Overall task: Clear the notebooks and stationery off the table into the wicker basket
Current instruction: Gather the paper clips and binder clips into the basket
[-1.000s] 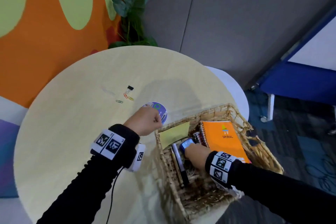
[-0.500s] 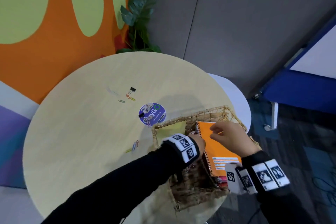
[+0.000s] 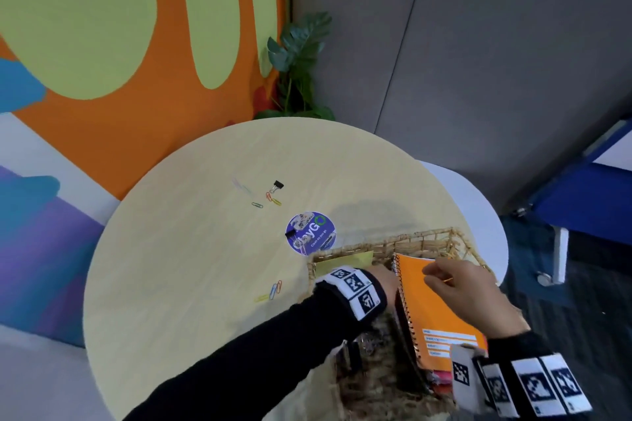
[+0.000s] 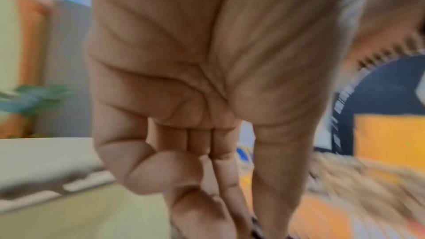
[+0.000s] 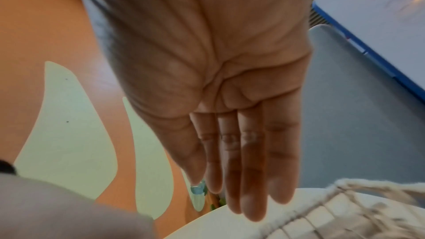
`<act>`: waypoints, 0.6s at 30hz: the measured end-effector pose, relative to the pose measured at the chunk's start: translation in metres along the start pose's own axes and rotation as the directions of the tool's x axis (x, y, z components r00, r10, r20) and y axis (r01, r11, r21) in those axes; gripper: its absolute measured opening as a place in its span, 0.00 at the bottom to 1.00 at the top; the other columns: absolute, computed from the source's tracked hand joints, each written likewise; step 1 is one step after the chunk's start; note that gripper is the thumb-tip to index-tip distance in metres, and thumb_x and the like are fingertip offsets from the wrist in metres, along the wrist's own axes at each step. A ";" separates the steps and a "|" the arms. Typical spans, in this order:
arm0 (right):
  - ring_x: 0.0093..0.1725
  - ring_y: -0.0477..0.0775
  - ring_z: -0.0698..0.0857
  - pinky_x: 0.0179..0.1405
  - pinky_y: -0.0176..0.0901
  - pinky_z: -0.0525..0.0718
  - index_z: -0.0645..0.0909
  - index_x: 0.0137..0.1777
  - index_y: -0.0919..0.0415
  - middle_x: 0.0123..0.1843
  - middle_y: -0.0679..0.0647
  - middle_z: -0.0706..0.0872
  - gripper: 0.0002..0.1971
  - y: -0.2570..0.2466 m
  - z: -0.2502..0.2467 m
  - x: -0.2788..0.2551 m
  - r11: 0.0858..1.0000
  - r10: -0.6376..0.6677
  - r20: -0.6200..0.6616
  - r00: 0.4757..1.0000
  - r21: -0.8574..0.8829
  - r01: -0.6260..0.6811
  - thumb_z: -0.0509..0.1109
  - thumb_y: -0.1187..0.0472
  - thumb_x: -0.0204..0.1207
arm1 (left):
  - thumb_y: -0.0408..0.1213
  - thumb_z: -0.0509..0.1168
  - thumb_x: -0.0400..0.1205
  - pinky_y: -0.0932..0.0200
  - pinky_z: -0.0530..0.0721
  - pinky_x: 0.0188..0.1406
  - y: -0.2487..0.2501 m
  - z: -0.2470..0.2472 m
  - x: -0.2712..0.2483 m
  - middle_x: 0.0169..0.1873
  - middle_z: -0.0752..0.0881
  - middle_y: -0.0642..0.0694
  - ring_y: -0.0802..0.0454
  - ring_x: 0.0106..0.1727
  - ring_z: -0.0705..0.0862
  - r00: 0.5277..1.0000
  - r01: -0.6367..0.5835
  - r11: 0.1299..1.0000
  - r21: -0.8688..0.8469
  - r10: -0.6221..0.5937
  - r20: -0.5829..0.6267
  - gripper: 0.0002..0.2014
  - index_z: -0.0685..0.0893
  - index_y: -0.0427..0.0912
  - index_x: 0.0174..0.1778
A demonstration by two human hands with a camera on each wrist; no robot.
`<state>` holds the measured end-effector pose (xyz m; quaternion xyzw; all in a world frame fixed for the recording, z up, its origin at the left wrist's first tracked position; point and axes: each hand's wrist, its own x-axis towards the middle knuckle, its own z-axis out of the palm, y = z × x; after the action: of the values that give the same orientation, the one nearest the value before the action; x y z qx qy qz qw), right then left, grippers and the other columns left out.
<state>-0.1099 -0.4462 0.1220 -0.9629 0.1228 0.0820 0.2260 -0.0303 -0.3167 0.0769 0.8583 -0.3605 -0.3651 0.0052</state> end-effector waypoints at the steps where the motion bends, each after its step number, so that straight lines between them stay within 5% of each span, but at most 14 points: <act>1: 0.50 0.50 0.85 0.43 0.32 0.79 0.86 0.57 0.57 0.53 0.52 0.90 0.10 -0.009 -0.002 0.008 1.000 -0.019 0.000 1.000 -0.006 0.019 0.67 0.58 0.80 | 0.31 0.63 0.80 0.58 0.72 0.24 -0.013 -0.012 -0.008 0.23 0.74 0.42 0.45 0.24 0.73 0.996 0.025 0.996 -0.090 -0.033 -0.086 0.18 0.72 0.35 0.23; 4: 0.49 0.51 0.87 0.49 0.40 0.84 0.87 0.54 0.58 0.51 0.51 0.91 0.08 -0.046 -0.004 0.042 0.992 -0.122 0.001 0.993 0.018 0.122 0.68 0.60 0.79 | 0.34 0.62 0.78 0.52 0.83 0.43 -0.068 -0.027 -0.033 0.41 0.89 0.38 0.40 0.45 0.86 0.921 0.021 0.932 -0.363 -0.159 -0.355 0.09 0.86 0.33 0.40; 7: 0.49 0.57 0.89 0.53 0.47 0.84 0.88 0.50 0.62 0.48 0.56 0.92 0.08 -0.093 0.009 0.092 0.973 -0.227 0.028 0.973 0.054 0.226 0.68 0.64 0.75 | 0.36 0.61 0.78 0.54 0.82 0.54 -0.133 -0.014 -0.040 0.49 0.90 0.43 0.43 0.54 0.86 0.809 0.081 0.843 -0.532 -0.367 -0.459 0.09 0.87 0.41 0.47; 11: 0.52 0.62 0.87 0.49 0.43 0.81 0.86 0.49 0.65 0.51 0.61 0.91 0.10 -0.148 0.052 0.164 0.929 -0.347 0.242 0.906 -0.041 0.367 0.63 0.66 0.76 | 0.35 0.64 0.77 0.57 0.79 0.55 -0.201 0.014 -0.041 0.47 0.87 0.45 0.44 0.55 0.85 0.720 0.158 0.721 -0.674 -0.552 -0.421 0.06 0.83 0.45 0.48; 15: 0.57 0.63 0.85 0.49 0.43 0.78 0.84 0.55 0.67 0.57 0.63 0.88 0.12 -0.185 0.100 0.217 0.839 -0.305 0.518 0.799 -0.250 0.483 0.68 0.60 0.77 | 0.34 0.65 0.76 0.58 0.78 0.51 -0.242 0.036 -0.036 0.40 0.82 0.49 0.44 0.52 0.85 0.658 0.186 0.659 -0.729 -0.634 -0.406 0.06 0.75 0.49 0.41; 18: 0.47 0.62 0.82 0.44 0.47 0.79 0.79 0.44 0.68 0.36 0.58 0.81 0.14 -0.197 0.132 0.240 0.733 -0.208 0.666 0.716 -0.379 0.565 0.74 0.54 0.74 | 0.33 0.65 0.76 0.59 0.76 0.50 -0.266 0.038 -0.029 0.43 0.81 0.50 0.46 0.51 0.83 0.627 0.189 0.641 -0.744 -0.662 -0.411 0.07 0.75 0.49 0.43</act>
<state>0.1601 -0.2630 0.0360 -0.9144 -0.1966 0.3529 -0.0266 0.0957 -0.0921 -0.0048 0.9348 0.0425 -0.1294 0.3280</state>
